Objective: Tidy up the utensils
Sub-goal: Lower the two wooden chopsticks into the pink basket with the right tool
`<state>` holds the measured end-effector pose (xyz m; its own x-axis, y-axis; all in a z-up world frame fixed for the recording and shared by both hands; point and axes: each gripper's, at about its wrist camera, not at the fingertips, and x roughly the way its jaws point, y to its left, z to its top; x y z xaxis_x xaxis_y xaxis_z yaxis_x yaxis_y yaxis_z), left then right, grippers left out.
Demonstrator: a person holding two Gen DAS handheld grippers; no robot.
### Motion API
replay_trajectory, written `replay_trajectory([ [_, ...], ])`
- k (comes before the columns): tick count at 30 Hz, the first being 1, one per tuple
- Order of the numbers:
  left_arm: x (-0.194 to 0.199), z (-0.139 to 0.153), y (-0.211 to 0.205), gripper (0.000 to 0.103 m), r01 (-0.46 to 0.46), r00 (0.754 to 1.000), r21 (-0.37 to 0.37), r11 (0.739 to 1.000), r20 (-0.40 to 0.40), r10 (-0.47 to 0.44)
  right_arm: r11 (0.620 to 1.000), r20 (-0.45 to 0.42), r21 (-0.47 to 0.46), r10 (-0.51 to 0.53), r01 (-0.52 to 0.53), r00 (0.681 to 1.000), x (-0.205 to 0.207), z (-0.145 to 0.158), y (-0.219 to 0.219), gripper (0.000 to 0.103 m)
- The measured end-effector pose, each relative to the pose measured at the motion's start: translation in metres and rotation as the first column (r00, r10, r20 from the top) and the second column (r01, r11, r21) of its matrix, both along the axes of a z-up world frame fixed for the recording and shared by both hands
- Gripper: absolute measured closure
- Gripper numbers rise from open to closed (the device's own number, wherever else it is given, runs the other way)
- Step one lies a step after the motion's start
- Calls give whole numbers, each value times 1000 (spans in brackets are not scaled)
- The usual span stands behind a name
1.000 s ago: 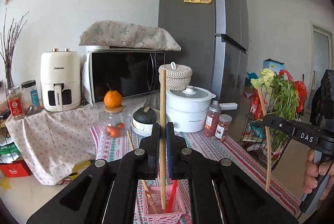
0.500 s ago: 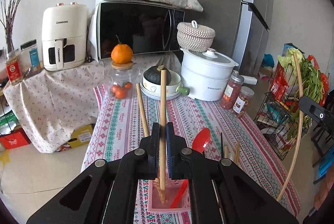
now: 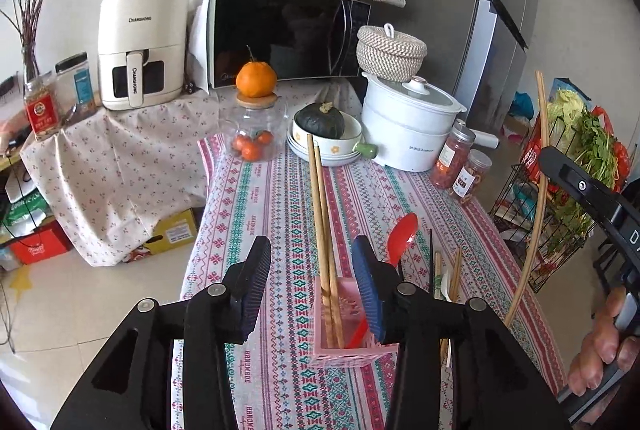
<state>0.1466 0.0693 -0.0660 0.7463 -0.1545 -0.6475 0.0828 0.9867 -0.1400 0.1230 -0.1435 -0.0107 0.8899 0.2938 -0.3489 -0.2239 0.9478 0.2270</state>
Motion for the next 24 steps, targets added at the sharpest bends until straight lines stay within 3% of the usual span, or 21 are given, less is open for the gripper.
replay_trajectory([
  [3,-4,-6,14,52,-26,999,11,1000,-45,26,1000,3,19,-9,8,1000,6,-2,13,94],
  [12,-9,-22,45,52,-60,990,10,998,-130,60,994,35,79,-77,74,996,27,-13,57,94],
  [19,-10,-29,59,52,-66,985,19,998,-156,68,985,129,-24,-167,172,977,36,-28,92,93],
  [24,-10,-33,65,52,-72,983,27,997,-168,76,978,122,-73,-184,194,975,42,-44,101,93],
])
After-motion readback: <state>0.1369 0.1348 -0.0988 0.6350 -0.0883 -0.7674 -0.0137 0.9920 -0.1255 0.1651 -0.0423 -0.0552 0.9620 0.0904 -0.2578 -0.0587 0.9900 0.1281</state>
